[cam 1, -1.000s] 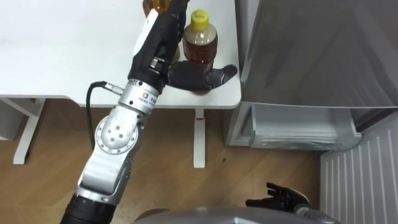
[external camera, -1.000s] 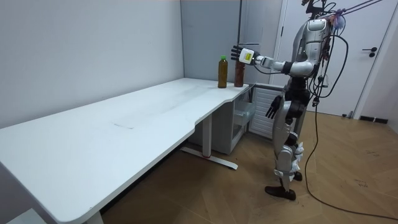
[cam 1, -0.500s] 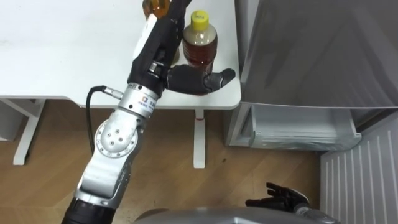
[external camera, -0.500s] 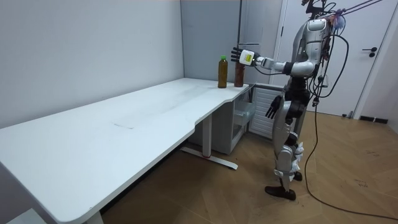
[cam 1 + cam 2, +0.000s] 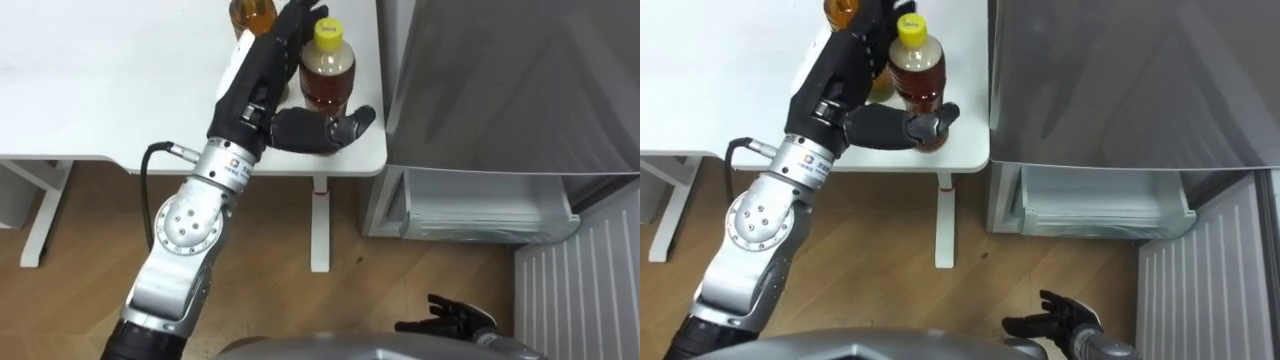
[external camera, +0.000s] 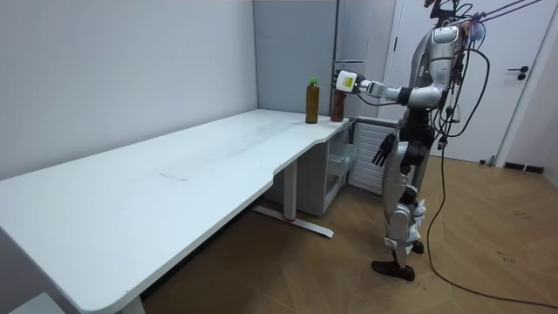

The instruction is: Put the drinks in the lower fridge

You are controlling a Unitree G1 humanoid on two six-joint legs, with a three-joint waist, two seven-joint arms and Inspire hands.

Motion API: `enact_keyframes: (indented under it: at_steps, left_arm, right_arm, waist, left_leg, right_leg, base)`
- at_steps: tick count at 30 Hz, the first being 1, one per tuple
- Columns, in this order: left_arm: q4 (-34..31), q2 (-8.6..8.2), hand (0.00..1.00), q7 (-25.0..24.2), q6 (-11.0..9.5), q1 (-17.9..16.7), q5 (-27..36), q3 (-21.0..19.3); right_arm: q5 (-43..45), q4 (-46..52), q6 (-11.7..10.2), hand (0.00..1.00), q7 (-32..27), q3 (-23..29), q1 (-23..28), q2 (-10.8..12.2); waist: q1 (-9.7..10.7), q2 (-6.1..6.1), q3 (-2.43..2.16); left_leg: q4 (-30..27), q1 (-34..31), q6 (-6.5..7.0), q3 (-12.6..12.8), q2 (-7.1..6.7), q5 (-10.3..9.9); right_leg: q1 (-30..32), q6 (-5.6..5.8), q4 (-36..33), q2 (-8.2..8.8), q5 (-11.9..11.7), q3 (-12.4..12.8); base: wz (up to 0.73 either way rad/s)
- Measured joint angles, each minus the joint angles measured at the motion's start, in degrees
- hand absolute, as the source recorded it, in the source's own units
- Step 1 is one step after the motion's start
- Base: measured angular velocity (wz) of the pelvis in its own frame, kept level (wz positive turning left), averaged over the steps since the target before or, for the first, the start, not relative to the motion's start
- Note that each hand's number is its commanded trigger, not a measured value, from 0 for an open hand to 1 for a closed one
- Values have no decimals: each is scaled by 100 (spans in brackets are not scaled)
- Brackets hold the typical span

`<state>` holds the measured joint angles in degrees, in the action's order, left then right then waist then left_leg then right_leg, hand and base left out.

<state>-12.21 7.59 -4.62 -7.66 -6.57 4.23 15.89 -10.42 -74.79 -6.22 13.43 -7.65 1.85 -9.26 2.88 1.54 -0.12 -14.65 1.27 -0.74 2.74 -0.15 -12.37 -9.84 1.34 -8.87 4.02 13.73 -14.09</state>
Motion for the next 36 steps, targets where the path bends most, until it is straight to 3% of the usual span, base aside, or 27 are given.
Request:
enact_keyframes:
  at_steps: [26, 36]
  left_arm:
    - [93, -5, 100, -355, -35, 43, 71, 165]
    - [94, 70, 100, -354, -37, 61, 307, 164]
  right_arm:
    - [-2, -8, 8, 0, -36, 5, -7, -11]
    - [-3, -16, 7, 0, -76, 2, -23, -11]
  waist:
    - [18, 33, 22]
    - [43, 97, 47]
  left_leg:
    - [5, 26, 0, 41, 8, 0]
    - [-3, 29, 0, 41, 15, 0]
  right_leg:
    - [-1, 0, -6, -1, 0, 42]
    - [1, 0, -21, -3, 0, 64]
  base:
    - [0]
    - [0]
